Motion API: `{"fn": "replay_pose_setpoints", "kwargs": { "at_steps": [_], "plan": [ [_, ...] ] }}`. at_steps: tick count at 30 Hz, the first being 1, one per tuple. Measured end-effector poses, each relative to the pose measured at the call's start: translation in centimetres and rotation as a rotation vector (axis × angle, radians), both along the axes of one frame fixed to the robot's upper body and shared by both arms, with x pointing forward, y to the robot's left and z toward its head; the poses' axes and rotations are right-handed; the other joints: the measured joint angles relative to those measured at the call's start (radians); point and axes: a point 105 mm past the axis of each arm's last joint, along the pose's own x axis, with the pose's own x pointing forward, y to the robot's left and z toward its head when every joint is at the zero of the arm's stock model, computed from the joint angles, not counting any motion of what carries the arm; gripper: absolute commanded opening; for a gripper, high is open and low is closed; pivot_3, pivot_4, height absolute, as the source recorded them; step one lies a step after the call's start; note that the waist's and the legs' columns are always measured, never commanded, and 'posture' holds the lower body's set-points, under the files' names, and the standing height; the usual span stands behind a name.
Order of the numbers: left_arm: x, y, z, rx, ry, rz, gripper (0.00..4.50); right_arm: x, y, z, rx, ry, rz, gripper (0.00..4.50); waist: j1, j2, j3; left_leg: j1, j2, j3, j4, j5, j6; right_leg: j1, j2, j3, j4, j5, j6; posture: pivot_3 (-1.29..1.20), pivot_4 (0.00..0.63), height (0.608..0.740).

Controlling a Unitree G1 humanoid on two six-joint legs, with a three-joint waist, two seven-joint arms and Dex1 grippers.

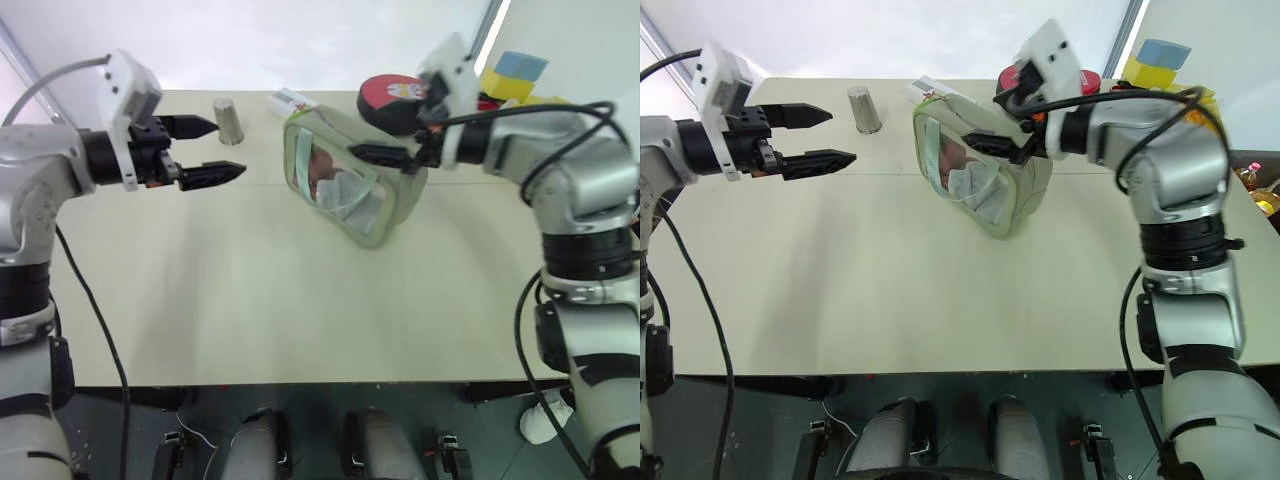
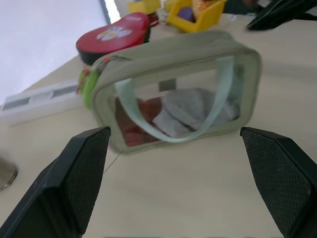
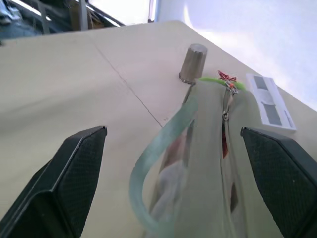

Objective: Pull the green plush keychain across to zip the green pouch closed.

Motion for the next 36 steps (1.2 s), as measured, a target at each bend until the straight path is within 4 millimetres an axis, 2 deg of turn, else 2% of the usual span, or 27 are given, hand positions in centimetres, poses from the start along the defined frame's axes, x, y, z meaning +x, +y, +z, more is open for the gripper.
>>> {"fn": "replay_pose_setpoints", "kwargs": {
  "at_steps": [3,6,7,9,16,20,26,28,32,34,36],
  "plan": [
    [-0.1,-0.3,-1.0,0.014,0.011,0.011,4.48,0.8,0.5,-2.4,-0.099,0.030,-0.018,4.50,0.007,0.000,0.000,-0.001,0.000,0.000,0.000,0.000,0.000,0.000,0.000,0.000,0.000,0.000,0.000,0.00,0.150,0.740],
    [-0.2,-0.3,-1.8,0.010,0.025,0.034,4.48,1.9,-0.2,-4.1,-0.190,0.010,-0.063,4.50,0.007,0.000,0.000,-0.001,0.000,0.000,0.000,0.000,0.000,0.000,0.000,0.000,0.000,0.000,0.000,0.00,0.150,0.740],
    [-0.4,-0.3,-2.2,0.013,0.028,0.040,4.50,2.1,-0.4,-4.2,-0.204,0.000,-0.071,4.11,0.005,0.000,0.000,0.000,0.000,0.000,0.000,0.000,0.000,0.000,0.000,0.000,0.000,0.000,0.000,0.00,0.150,0.740],
    [-0.6,-0.4,-2.6,0.017,0.033,0.040,4.50,2.1,-0.4,-4.2,-0.208,-0.011,-0.066,3.64,0.003,0.000,0.000,0.000,0.001,0.000,0.000,0.000,0.000,0.000,0.001,0.000,0.000,0.000,0.000,0.00,0.150,0.740],
    [-0.8,-0.1,-2.0,-0.009,0.011,0.081,4.50,2.3,0.0,-4.0,-0.219,-0.044,-0.028,0.20,0.003,0.000,0.000,0.000,0.001,0.000,0.000,0.000,0.000,0.000,0.001,0.000,0.000,0.000,0.000,0.00,0.150,0.740],
    [-0.7,1.0,-1.8,0.007,0.010,0.120,4.50,2.1,0.6,-3.8,-0.272,-0.144,0.075,0.20,0.001,0.000,0.000,0.000,0.001,0.000,0.000,0.000,0.000,0.000,0.001,0.000,0.000,0.000,0.000,0.00,0.150,0.740],
    [-0.4,5.3,-0.1,0.005,-0.025,0.257,4.50,0.6,0.1,-3.0,-0.335,-0.260,0.279,0.20,0.002,0.000,0.001,0.000,0.001,0.000,-0.001,0.000,0.000,0.000,0.001,0.000,0.000,0.000,0.000,0.00,0.150,0.740],
    [-0.5,5.4,-0.3,0.011,-0.015,0.254,4.50,-0.1,0.3,-3.1,-0.342,-0.269,0.341,0.20,0.004,0.000,0.000,0.000,0.001,0.000,0.000,0.000,0.000,0.000,0.001,0.000,0.000,0.000,0.000,0.00,0.150,0.740],
    [-0.5,5.0,-0.5,0.003,-0.015,0.243,4.50,-1.7,1.1,-5.4,-0.320,-0.230,0.436,0.20,0.007,-0.001,0.000,0.000,0.001,-0.001,0.001,0.000,0.000,0.001,0.001,-0.001,0.000,0.000,0.000,0.00,0.150,0.740],
    [-0.6,4.7,-0.8,0.004,-0.006,0.230,4.50,-2.0,1.4,-5.4,-0.314,-0.231,0.449,0.20,0.002,-0.001,0.000,0.001,0.001,0.000,0.001,0.000,0.000,0.001,0.001,-0.001,0.000,0.000,0.000,0.00,0.150,0.740],
    [-0.7,4.4,-0.9,0.006,-0.005,0.217,4.50,-2.4,1.8,-5.4,-0.306,-0.215,0.462,0.84,-0.002,-0.001,0.000,0.002,0.002,-0.001,0.000,0.001,-0.001,0.001,0.001,0.000,0.001,0.000,0.000,0.00,0.150,0.740]
  ]
}}
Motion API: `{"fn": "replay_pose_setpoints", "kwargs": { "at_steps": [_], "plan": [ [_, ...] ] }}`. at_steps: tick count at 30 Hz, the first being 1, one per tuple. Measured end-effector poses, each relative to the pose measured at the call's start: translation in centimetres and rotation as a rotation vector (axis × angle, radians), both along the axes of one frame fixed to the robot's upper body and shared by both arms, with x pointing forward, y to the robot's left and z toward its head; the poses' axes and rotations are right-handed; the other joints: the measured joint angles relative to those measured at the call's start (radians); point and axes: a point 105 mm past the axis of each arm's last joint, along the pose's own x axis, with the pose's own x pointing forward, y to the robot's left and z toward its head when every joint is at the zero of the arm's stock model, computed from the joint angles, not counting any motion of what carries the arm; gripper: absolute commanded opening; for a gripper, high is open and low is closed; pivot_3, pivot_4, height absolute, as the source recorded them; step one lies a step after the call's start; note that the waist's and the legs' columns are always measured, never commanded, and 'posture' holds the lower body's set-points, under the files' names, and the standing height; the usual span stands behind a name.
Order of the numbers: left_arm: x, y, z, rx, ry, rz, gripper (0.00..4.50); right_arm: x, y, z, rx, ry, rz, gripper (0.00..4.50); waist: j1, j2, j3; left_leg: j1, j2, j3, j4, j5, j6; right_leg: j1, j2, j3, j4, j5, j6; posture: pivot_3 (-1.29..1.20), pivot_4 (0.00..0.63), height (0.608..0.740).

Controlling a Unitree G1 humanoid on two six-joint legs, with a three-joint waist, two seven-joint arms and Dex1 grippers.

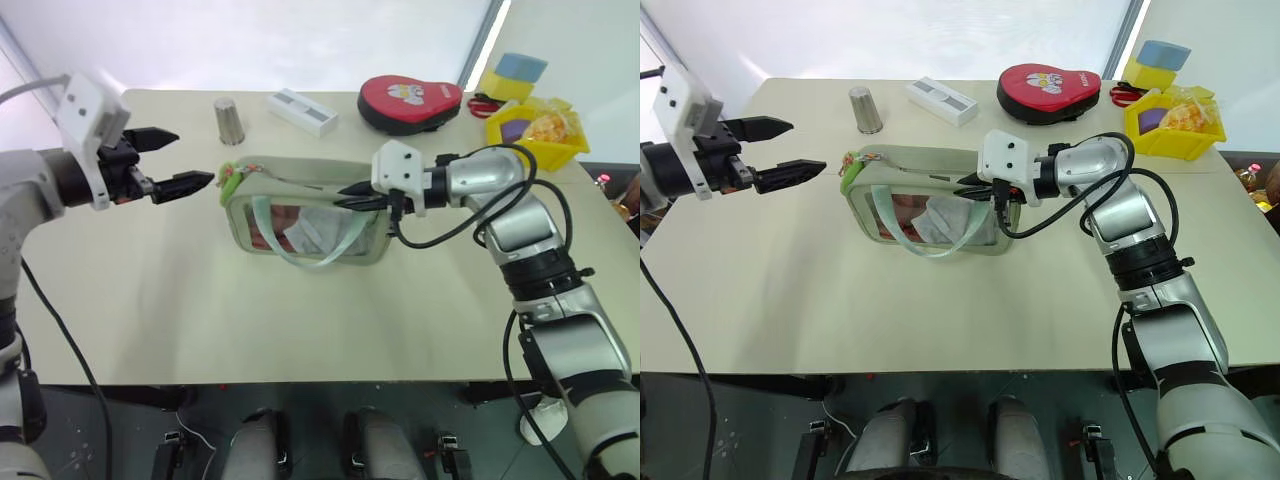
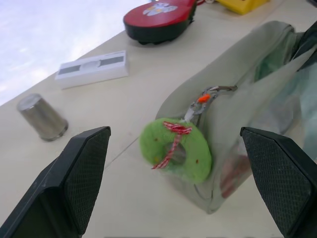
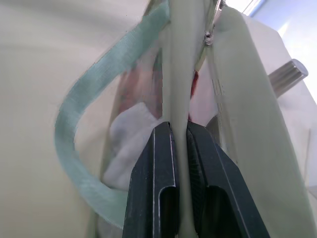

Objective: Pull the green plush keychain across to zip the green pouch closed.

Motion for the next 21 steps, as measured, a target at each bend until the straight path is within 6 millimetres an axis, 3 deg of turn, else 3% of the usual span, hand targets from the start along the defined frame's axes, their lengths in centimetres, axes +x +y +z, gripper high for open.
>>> {"fn": "replay_pose_setpoints", "kwargs": {
  "at_steps": [1,5,12,19,21],
  "plan": [
    [0.0,0.0,0.0,0.000,0.000,-0.002,4.50,-0.2,0.1,0.0,0.004,0.015,0.002,1.14,0.000,0.000,0.000,0.000,0.000,0.000,0.000,0.000,0.000,0.000,0.000,0.000,0.000,0.000,0.000,0.00,0.150,0.740],
    [0.1,0.3,-0.6,-0.004,0.020,0.012,4.50,-0.6,-0.2,0.2,0.025,0.058,-0.015,3.16,0.003,0.000,0.000,0.000,0.000,0.000,0.000,0.000,0.000,0.000,0.000,0.000,0.000,0.000,0.000,0.00,0.150,0.740],
    [0.4,2.6,-2.8,-0.026,0.098,0.093,4.50,-1.8,-4.4,2.7,0.030,0.041,-0.156,3.16,0.013,-0.001,0.000,0.000,-0.001,0.000,0.000,0.000,0.000,0.000,-0.001,0.000,-0.001,0.000,0.000,0.00,0.150,0.740],
    [1.4,3.5,-2.8,-0.022,0.079,0.122,4.50,-1.5,-5.9,0.2,0.062,0.137,-0.262,3.16,0.008,-0.001,0.000,0.000,-0.001,0.000,0.000,0.000,0.000,0.000,0.000,0.000,-0.001,0.000,0.000,0.00,0.150,0.740],
    [2.0,3.6,-2.7,-0.020,0.065,0.126,4.50,-1.3,-5.7,-0.1,0.067,0.137,-0.263,2.64,0.008,-0.001,0.000,0.000,-0.001,0.000,0.000,0.000,0.000,0.000,0.000,0.000,-0.001,0.000,0.000,0.00,0.150,0.740]
  ]
}}
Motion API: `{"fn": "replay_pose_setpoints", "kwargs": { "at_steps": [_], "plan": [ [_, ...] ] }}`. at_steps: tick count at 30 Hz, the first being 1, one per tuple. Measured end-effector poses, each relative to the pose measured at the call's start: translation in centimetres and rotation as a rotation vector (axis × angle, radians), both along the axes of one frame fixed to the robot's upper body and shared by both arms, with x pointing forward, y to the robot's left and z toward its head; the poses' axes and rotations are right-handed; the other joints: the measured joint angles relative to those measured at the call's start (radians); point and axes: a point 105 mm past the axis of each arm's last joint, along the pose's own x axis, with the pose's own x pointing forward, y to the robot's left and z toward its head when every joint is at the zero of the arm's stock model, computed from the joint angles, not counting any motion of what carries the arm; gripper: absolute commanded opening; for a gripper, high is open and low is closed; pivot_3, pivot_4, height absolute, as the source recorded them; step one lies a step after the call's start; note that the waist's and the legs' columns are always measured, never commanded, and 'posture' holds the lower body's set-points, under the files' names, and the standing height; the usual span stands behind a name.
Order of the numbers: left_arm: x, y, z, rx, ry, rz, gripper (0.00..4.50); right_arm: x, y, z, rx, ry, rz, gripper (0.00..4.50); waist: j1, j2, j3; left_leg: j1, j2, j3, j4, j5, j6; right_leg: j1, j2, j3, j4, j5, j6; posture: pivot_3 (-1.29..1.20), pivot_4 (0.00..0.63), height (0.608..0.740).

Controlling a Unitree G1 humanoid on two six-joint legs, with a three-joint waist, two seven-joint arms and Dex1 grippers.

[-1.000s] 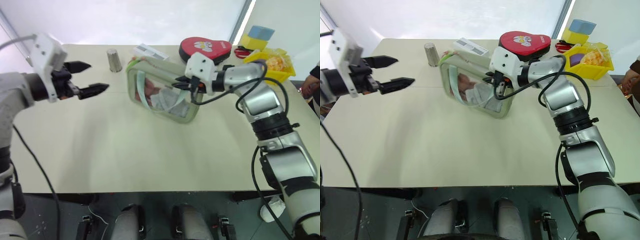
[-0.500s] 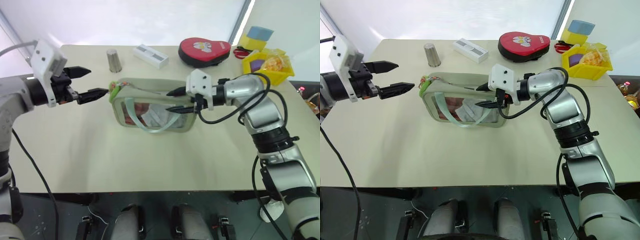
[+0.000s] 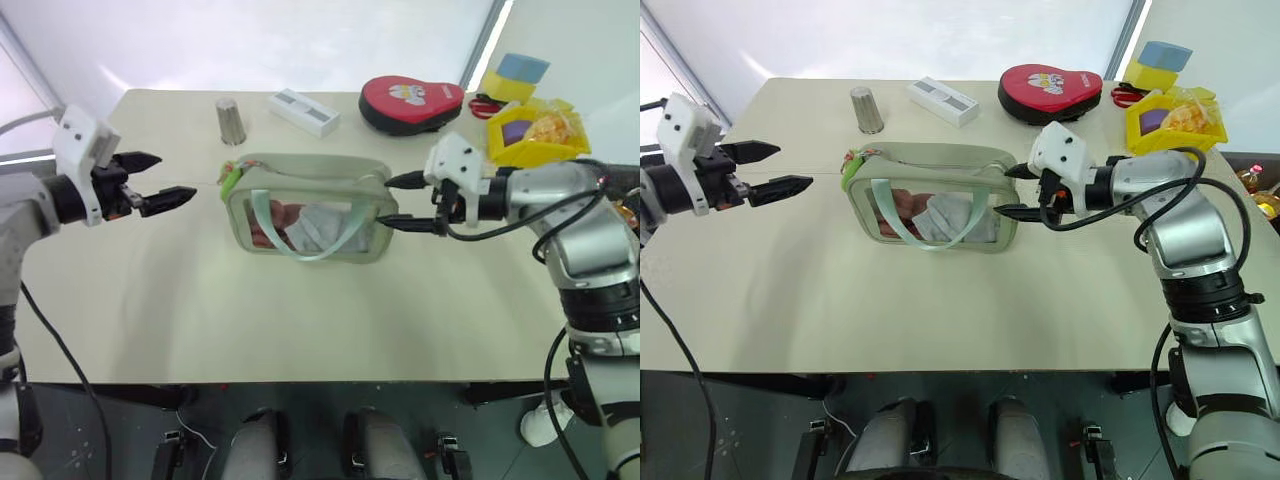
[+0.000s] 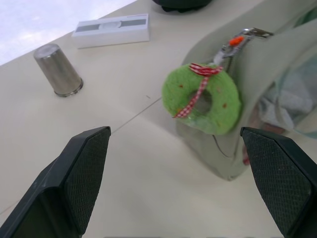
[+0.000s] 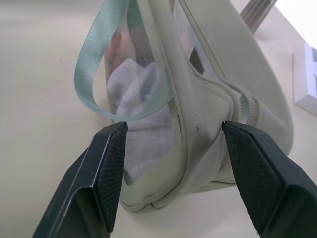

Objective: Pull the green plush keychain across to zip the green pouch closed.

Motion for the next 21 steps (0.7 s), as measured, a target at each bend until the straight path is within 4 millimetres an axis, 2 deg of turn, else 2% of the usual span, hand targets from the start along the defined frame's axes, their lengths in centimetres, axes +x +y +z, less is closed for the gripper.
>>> {"fn": "replay_pose_setpoints", "kwargs": {
  "at_steps": [1,5,6,13,20,21],
  "plan": [
    [0.4,0.0,-0.1,0.004,-0.007,0.002,4.50,0.2,0.1,-0.1,0.010,-0.004,-0.002,2.30,0.001,0.000,0.000,0.000,0.000,0.000,0.000,0.000,0.000,0.000,0.000,0.000,0.000,0.000,0.000,0.00,0.150,0.740],
    [1.9,-0.5,-1.2,0.004,-0.005,-0.002,4.50,0.3,0.4,-0.3,0.021,-0.001,0.006,0.22,0.003,0.000,0.000,0.000,0.000,0.000,0.000,0.000,0.000,0.000,0.000,0.000,0.000,0.000,0.000,0.00,0.150,0.740],
    [2.2,-0.6,-1.3,-0.006,-0.009,0.000,4.50,0.3,0.4,-0.3,0.018,-0.004,0.007,0.10,0.003,0.000,0.000,0.000,0.000,0.000,0.000,0.000,0.000,0.000,0.000,0.000,0.000,0.000,0.000,0.00,0.150,0.740],
    [4.8,-2.6,-3.1,-0.043,-0.014,-0.004,4.50,0.1,0.7,-0.6,0.001,0.003,0.034,0.10,0.000,0.000,0.000,0.000,0.000,0.000,0.000,0.000,0.000,0.000,0.000,0.000,0.000,0.000,0.000,0.00,0.150,0.740],
    [5.3,-3.3,-3.6,-0.033,-0.016,-0.032,4.50,0.1,0.8,-0.7,0.000,0.009,0.032,0.10,0.000,0.000,0.000,0.000,0.000,0.000,0.001,0.000,0.000,0.000,0.000,0.000,0.000,0.000,0.000,0.00,0.150,0.740],
    [5.4,-3.4,-3.6,-0.036,-0.015,-0.035,4.25,0.1,0.7,-0.7,0.000,0.011,0.030,0.04,0.000,0.000,0.000,0.000,0.000,0.000,0.001,0.000,0.000,0.000,0.000,0.000,0.000,0.000,0.000,0.00,0.150,0.740]
  ]
}}
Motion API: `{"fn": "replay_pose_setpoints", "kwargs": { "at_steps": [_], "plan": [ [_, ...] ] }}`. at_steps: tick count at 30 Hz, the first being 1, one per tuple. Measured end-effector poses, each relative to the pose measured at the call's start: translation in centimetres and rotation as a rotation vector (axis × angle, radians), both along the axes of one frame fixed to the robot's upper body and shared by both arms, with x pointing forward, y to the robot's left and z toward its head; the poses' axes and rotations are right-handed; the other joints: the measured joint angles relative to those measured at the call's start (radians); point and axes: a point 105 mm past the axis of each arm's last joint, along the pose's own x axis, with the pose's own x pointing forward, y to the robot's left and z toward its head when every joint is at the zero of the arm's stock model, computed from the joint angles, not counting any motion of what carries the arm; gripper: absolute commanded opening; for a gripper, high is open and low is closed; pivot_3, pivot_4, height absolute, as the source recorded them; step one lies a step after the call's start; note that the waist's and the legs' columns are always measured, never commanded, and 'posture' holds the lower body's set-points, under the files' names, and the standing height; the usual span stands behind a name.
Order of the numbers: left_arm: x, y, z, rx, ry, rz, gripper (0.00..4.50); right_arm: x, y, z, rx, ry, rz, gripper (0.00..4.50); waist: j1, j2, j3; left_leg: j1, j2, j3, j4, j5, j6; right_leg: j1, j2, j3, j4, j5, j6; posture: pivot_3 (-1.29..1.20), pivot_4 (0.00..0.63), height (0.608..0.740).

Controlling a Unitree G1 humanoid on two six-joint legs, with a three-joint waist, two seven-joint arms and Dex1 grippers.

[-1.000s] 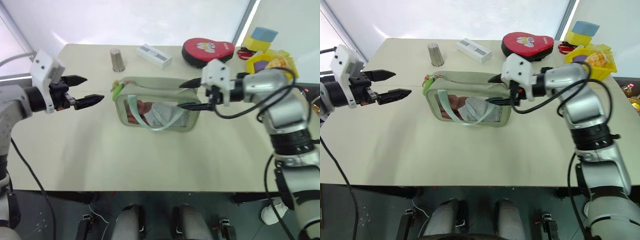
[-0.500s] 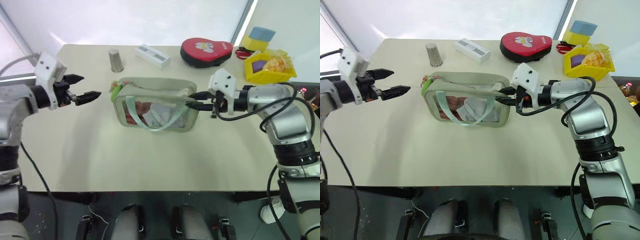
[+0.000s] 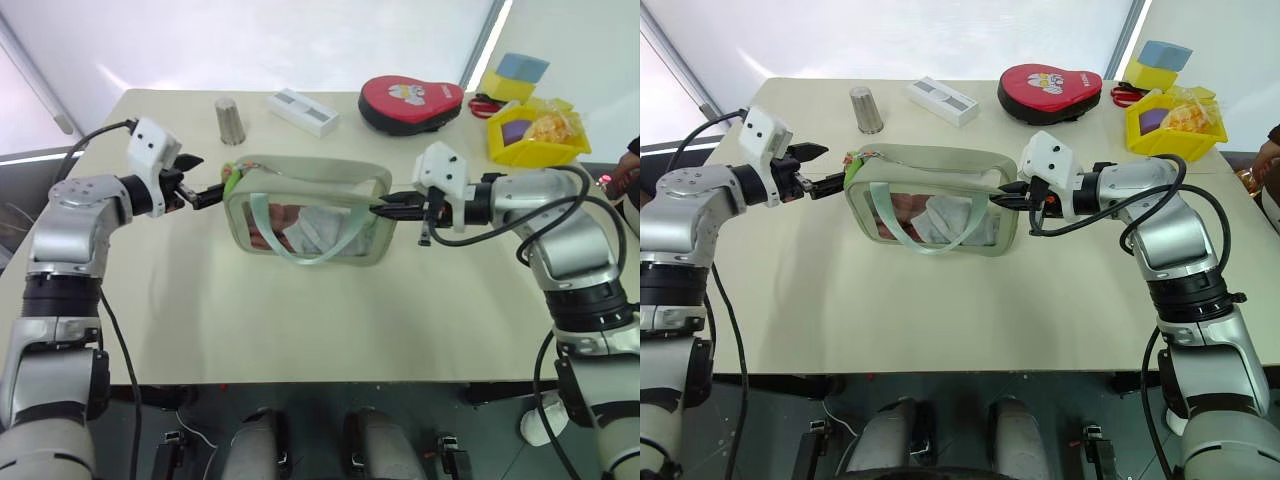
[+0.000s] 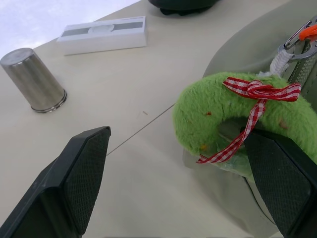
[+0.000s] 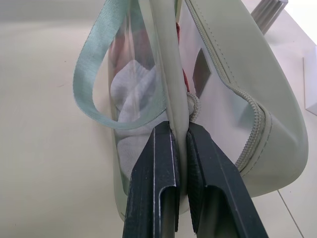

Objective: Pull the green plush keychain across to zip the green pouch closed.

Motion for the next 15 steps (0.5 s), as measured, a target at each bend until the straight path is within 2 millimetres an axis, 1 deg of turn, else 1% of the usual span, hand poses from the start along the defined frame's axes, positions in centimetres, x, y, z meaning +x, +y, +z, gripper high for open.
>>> {"fn": "replay_pose_setpoints", "kwargs": {
  "at_steps": [1,3,6,9,12,15],
  "plan": [
    [0.1,-0.1,-0.1,-0.006,0.003,-0.004,3.97,0.0,0.0,0.0,0.000,0.001,-0.001,0.00,0.000,0.000,0.000,0.000,0.000,0.000,0.000,0.000,0.000,0.000,0.000,0.000,0.000,0.000,0.000,0.00,0.150,0.740],
    [0.1,-0.7,-0.4,-0.020,0.011,-0.027,3.18,0.0,0.0,0.0,0.002,-0.001,-0.004,0.00,0.000,0.000,0.000,0.000,0.000,0.000,0.000,0.000,0.000,0.000,0.000,0.000,0.000,0.000,0.000,0.00,0.150,0.740],
    [-0.1,-1.3,-0.5,-0.035,0.021,-0.060,1.58,0.1,0.1,0.0,0.006,-0.004,-0.007,0.00,-0.002,0.000,0.000,0.000,0.000,0.000,0.000,0.000,0.000,0.000,0.000,0.000,0.000,0.000,0.000,0.00,0.150,0.740],
    [-0.1,-1.4,-0.5,-0.038,0.023,-0.066,0.05,0.2,0.1,0.1,0.009,-0.009,-0.012,0.00,-0.002,0.000,0.000,0.000,0.000,0.000,0.000,0.000,0.000,0.000,0.000,0.000,0.000,0.000,0.000,0.00,0.150,0.740],
    [0.0,-1.3,-0.5,-0.040,0.024,-0.060,0.05,0.2,0.2,0.2,0.013,-0.014,-0.012,0.00,-0.001,0.000,0.000,0.000,0.000,0.000,0.000,0.000,0.000,0.000,0.000,0.000,0.000,0.000,0.000,0.00,0.150,0.740],
    [0.1,-1.4,0.2,-0.044,0.016,-0.060,0.05,0.3,0.4,0.2,0.020,-0.016,-0.012,0.00,0.000,0.000,0.000,0.000,0.000,0.000,0.000,0.000,0.000,0.000,0.000,0.000,0.000,0.000,0.000,0.00,0.150,0.740]
  ]
}}
